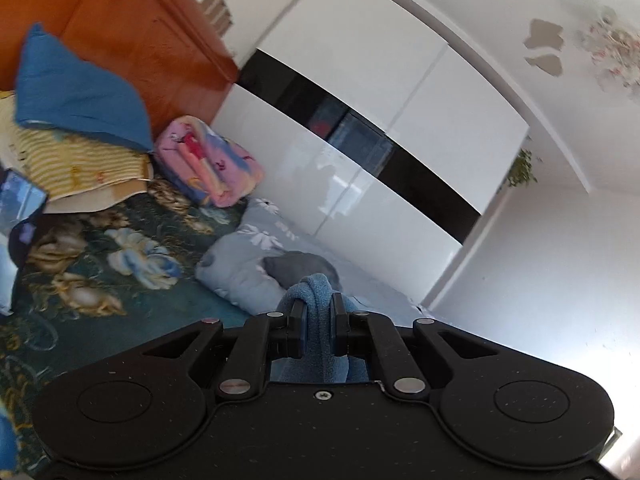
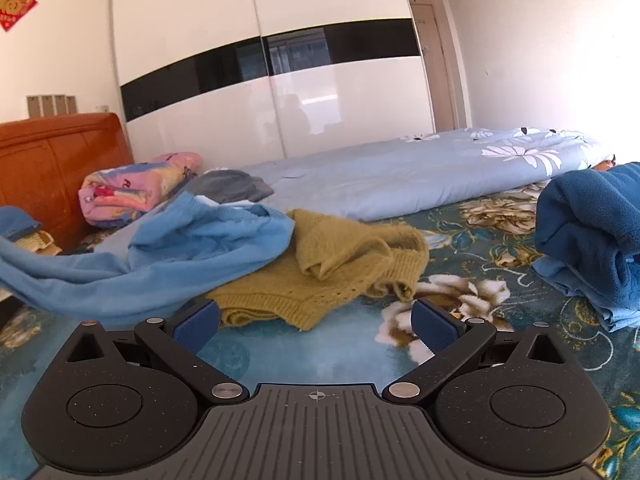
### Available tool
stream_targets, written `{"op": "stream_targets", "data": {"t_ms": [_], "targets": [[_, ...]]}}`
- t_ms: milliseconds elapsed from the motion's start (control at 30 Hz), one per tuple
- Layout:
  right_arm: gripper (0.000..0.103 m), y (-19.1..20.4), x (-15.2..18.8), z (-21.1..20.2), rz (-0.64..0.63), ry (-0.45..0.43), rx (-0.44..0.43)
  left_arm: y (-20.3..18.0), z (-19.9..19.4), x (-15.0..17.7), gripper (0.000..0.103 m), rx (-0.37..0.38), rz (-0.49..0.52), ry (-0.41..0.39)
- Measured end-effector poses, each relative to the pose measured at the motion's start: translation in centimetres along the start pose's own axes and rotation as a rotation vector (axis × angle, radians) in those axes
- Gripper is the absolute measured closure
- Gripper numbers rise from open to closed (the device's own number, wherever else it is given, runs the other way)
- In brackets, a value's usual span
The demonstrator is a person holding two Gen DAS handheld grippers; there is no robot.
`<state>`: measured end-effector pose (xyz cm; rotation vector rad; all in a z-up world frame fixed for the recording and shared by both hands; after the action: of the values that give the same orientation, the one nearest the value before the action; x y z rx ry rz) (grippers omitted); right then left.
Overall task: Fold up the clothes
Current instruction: 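Lift the light-blue sweatpants with the left gripper and pull them off the pile, then lay the sweatpants on the blanket and open the left gripper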
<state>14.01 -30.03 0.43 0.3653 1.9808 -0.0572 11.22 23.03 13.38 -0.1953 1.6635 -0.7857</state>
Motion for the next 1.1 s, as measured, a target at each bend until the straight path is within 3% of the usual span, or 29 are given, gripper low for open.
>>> {"op": "stream_targets", "data": {"t_ms": [133, 333, 433, 533, 567, 667, 733, 800, 933, 1100], "targets": [[0.0, 1.0, -0.4, -0.2, -0.031, 0.005, 0.01, 3.4, -5.8, -0.4, 0.096, -0.107, -0.026, -0.076], [0.0, 4.3, -0.6, 0.0, -0.125, 0.017, -0.019, 5.6, -9.2, 0.1, 0.095, -0.231, 0.074, 0.011], [0.0, 6.0, -0.6, 1.1, -0.183, 0.04, -0.03, 5.6, -6.9, 2.4, 0.093, -0.25, 0.169, 0.104], [0.0, 7.7, -0.5, 2.3, -0.238, 0.074, -0.039, 5.7, -2.1, 5.9, 0.091, -0.232, 0.241, 0.185], [0.0, 8.1, -0.5, 2.9, -0.25, 0.088, -0.048, 5.7, -0.5, 7.1, 0.083, -0.218, 0.272, 0.204], [0.0, 8.8, -0.7, 4.9, -0.282, 0.117, -0.063, 6.3, 4.8, 10.5, 0.072, -0.211, 0.32, 0.265], [0.0, 9.0, -0.8, 6.7, -0.309, 0.142, -0.063, 7.1, 7.5, 12.4, 0.059, -0.212, 0.31, 0.278], [0.0, 9.4, -0.9, 8.8, -0.34, 0.181, -0.063, 8.1, 9.8, 13.7, 0.056, -0.219, 0.292, 0.297], [0.0, 10.1, -0.2, 12.8, -0.394, 0.237, -0.061, 9.2, 12.8, 14.8, 0.031, -0.239, 0.331, 0.294], [0.0, 11.5, 1.5, 17.3, -0.488, 0.289, -0.07, 11.0, 14.7, 15.7, 0.016, -0.255, 0.308, 0.344]]}}
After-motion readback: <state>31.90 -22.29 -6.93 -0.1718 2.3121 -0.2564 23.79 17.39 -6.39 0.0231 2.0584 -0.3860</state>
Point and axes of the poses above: each gripper's, at about its wrist camera, not at the fingertips, and z roughly the way its jaws point, y to its left, x to its underside, the point moved 2 cm from there along z, roughly the way its jaws point, and after that the axes turned 10 degrees about x, right-handed, at the moved point
